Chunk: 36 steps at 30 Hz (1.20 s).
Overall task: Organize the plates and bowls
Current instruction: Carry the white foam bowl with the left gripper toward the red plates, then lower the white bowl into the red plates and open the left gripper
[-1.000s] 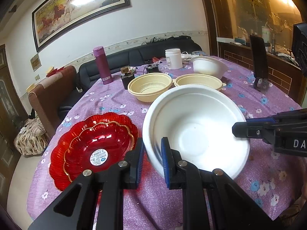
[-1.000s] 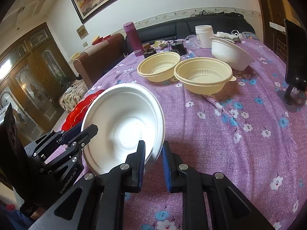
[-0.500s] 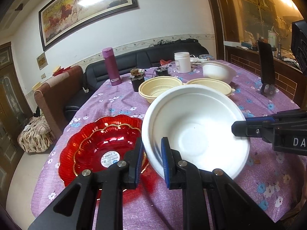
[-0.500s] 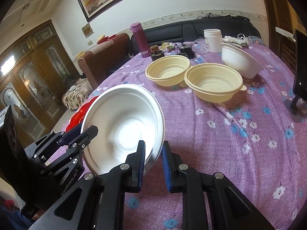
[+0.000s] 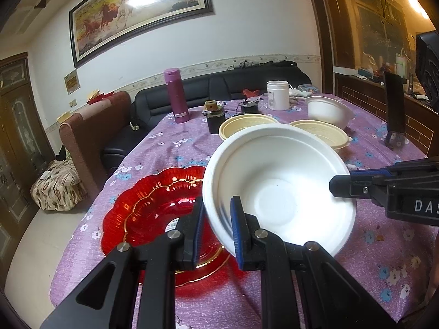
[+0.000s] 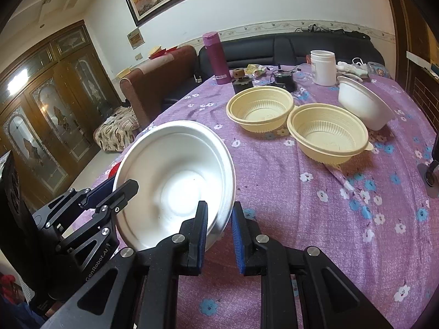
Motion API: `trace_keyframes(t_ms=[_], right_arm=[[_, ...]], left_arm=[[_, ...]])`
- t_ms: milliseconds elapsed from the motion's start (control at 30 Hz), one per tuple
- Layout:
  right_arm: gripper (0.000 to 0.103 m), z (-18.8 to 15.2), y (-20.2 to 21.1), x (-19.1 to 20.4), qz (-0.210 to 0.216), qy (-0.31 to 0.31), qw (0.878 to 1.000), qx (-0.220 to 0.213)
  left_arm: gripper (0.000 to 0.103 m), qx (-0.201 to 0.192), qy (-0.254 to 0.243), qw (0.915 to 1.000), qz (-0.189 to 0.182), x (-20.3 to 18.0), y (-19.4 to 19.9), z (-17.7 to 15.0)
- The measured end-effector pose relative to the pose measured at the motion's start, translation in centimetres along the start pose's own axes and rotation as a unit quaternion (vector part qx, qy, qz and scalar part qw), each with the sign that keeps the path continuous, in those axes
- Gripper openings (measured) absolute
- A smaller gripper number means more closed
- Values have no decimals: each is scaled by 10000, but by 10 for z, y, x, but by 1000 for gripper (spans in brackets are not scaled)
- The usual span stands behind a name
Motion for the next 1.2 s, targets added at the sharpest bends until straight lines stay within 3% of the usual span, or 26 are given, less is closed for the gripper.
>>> trace_keyframes(t_ms=[533, 1200], right_arm=[[19, 39, -35, 31, 86, 340, 9994, -35], [20, 49, -133, 62, 495, 507, 9951, 687]], left_arm=[[20, 35, 567, 9982, 171, 54, -9, 15], [20, 531, 1195, 9891, 679, 119, -52, -3]])
Point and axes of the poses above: each gripper's, at about its wrist camera, not at the fingertips, and y roughly against the way its jaws point, x to its left, z to its top, the point moved 4 cm from there along -y, roughly the way its jaws point, and after that the axes turned 13 degrees about y, right-handed, at the moved point
